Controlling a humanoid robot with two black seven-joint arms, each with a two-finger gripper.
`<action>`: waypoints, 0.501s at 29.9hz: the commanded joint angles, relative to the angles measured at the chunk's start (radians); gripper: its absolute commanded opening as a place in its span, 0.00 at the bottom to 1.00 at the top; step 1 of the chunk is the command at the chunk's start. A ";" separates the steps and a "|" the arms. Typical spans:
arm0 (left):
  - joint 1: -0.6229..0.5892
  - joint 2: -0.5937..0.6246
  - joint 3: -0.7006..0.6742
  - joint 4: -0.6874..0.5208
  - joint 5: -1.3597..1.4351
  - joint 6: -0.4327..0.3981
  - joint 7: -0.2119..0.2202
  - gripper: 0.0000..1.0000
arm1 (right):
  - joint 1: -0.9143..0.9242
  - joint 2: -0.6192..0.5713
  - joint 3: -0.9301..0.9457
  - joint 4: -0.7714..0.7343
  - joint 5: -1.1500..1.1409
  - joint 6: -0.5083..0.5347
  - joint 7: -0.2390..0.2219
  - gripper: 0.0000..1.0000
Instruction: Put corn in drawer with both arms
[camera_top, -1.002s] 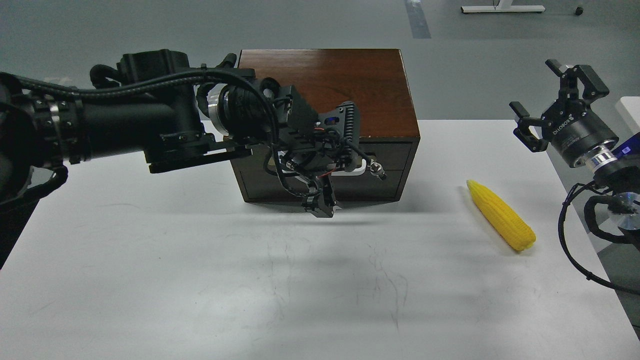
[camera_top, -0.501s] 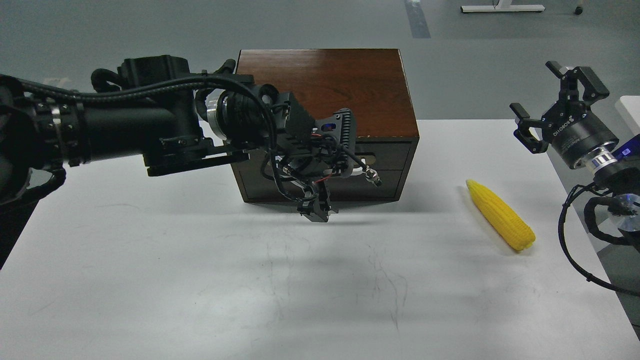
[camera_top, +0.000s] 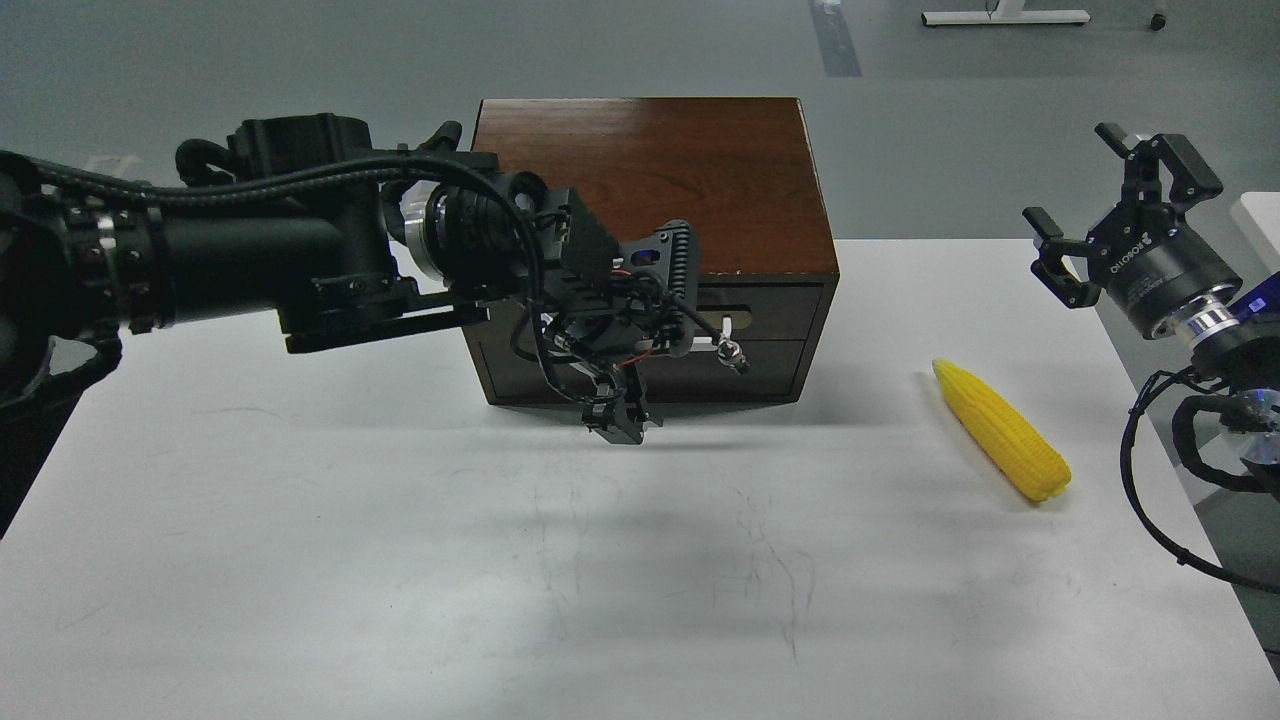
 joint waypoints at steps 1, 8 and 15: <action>0.000 0.000 0.019 -0.002 0.001 0.000 0.000 0.98 | 0.000 -0.004 0.000 0.000 0.000 0.000 0.000 1.00; 0.008 0.002 0.020 -0.006 0.001 0.000 0.000 0.98 | -0.001 -0.007 0.001 0.000 0.001 0.000 0.000 1.00; 0.008 0.008 0.022 -0.040 0.000 0.000 0.000 0.98 | 0.000 -0.007 0.003 0.000 0.001 0.000 0.002 1.00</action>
